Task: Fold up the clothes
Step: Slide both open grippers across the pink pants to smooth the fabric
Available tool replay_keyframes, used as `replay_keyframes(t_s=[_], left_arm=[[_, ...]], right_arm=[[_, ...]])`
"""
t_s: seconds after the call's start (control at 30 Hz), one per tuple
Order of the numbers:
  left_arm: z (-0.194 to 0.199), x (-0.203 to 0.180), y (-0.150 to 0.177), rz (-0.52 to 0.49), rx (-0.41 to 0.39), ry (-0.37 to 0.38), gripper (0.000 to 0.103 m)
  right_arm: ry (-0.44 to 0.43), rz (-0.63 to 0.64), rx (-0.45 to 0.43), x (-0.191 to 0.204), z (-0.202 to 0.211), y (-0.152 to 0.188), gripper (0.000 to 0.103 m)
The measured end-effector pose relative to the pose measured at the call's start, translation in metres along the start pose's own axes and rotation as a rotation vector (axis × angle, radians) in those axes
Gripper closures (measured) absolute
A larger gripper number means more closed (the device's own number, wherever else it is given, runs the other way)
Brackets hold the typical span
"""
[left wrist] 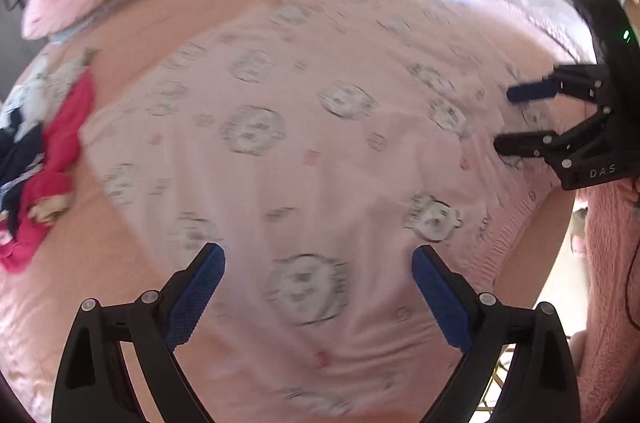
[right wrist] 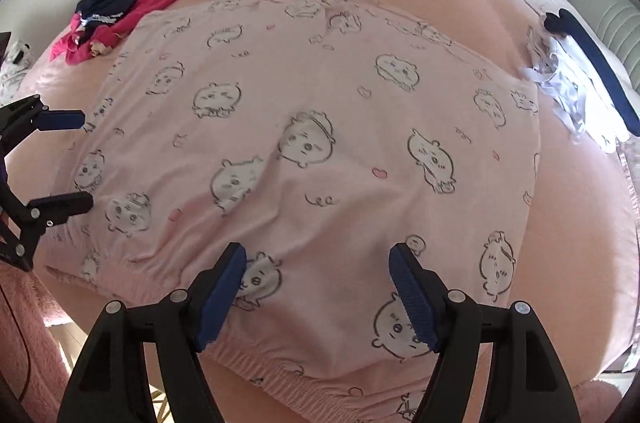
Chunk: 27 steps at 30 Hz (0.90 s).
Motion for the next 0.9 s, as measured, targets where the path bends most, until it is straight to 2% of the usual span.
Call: replay_keyframes(t_s=[0.1,0.2,0.3,0.37,0.47,0.6,0.7,0.77,0.9], left_arm=[[0.002,-0.015,0.02,-0.061,0.018,-0.043,0.007],[0.015,-0.005,0.036,-0.006,0.058,-0.01,0.007],[0.028,0.008,0.037,0.036,0.046,0.035,0.008],[0.033,0.022,0.025,0.077,-0.016,-0.003,0.008],[0.034,0.047,-0.004,0.158,-0.135,-0.064,0.008],[0.015,0.082,-0.045,0.25,-0.224,-0.091,0.008],[0.005,0.11,-0.058,0.356,-0.24,-0.1,0.008],[-0.006,0.129,-0.063,0.405,-0.221,-0.105,0.008],[-0.027,0.155,-0.058,0.398,-0.159,-0.167,0.008]], right_arm=[[0.009,0.027,0.026,-0.007,0.002,0.017,0.029],[-0.004,-0.006,0.054,-0.02,0.007,0.037,0.029],[-0.064,-0.029,0.04,-0.027,0.017,0.039,0.029],[-0.095,-0.026,0.017,-0.028,0.023,0.024,0.029],[-0.093,0.035,-0.046,-0.025,0.023,-0.023,0.029],[-0.083,0.101,-0.084,-0.016,0.008,-0.075,0.029],[-0.115,0.12,-0.092,-0.004,-0.018,-0.116,0.029],[-0.123,0.146,-0.081,0.009,-0.038,-0.14,0.029],[-0.127,0.183,-0.01,0.03,-0.084,-0.172,0.029]])
Point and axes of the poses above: each gripper's, at about its wrist camera, not at the fingertips, and z roughly against the way its jaws point, x to its left, y to its underside, the point moved 4 cm from there along -z, roughly the way its jaws point, and after that the axes turned 1 degree about z, right-handed, at the moved point
